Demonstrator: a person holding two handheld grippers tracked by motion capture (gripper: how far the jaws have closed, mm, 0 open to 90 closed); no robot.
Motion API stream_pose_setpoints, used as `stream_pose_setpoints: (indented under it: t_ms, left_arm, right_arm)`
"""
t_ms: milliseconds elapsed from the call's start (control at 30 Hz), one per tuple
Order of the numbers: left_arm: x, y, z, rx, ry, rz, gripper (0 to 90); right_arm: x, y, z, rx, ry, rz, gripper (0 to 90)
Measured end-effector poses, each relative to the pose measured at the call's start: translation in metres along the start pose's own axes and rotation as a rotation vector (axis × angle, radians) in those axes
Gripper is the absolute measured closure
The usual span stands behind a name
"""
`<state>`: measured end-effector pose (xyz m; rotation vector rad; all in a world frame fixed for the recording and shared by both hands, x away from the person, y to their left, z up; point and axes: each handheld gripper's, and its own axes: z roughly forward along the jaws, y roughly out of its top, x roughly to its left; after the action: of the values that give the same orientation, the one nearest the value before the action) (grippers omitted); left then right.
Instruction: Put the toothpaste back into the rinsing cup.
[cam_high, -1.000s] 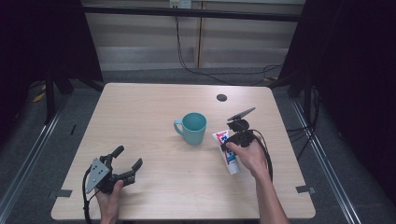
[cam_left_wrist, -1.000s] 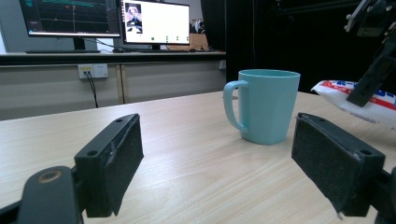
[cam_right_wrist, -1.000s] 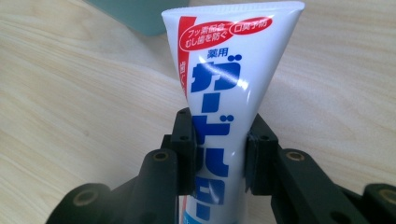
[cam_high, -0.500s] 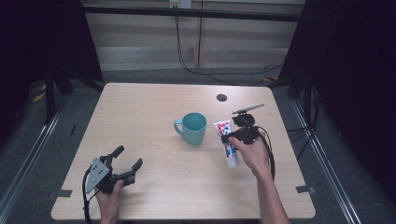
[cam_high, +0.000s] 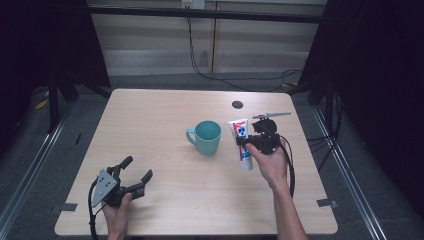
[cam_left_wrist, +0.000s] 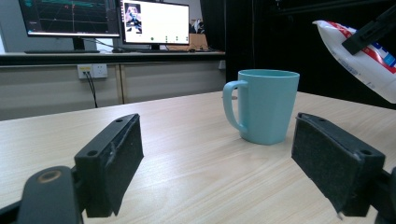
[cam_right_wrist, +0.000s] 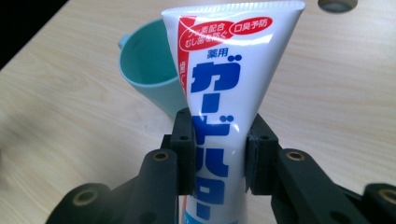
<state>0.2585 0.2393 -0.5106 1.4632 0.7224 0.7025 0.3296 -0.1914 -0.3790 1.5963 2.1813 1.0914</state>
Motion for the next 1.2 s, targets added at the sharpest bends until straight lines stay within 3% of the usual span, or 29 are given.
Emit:
stream_pose_setpoints:
  t_ms: [267,367,467,833,900,1200]
  left_arm:
    - [0.000,0.000,0.000,0.001,-0.001,0.000,16.4]
    - [0.000,0.000,0.000,0.000,0.000,-0.001,16.3]
    - [0.000,0.000,0.000,0.001,-0.001,0.001,16.4]
    - [0.000,0.000,0.000,0.001,-0.001,0.001,16.4]
    - [0.000,0.000,0.000,0.000,0.000,0.000,16.4]
    - [0.000,0.000,0.000,-0.003,0.001,-0.001,16.4]
  right_arm:
    - [0.004,0.002,-0.003,-0.083,0.032,-0.028,69.8]
    - [0.006,0.005,-0.006,-0.136,0.050,-0.046,69.7]
    - [0.009,0.007,-0.006,-0.161,0.033,-0.055,69.7]
    - [0.015,0.011,-0.007,-0.264,0.063,-0.077,69.6]
    - [0.017,0.012,-0.008,-0.323,0.050,-0.080,69.7]
    - [0.023,0.016,-0.007,-0.421,0.056,-0.111,69.6]
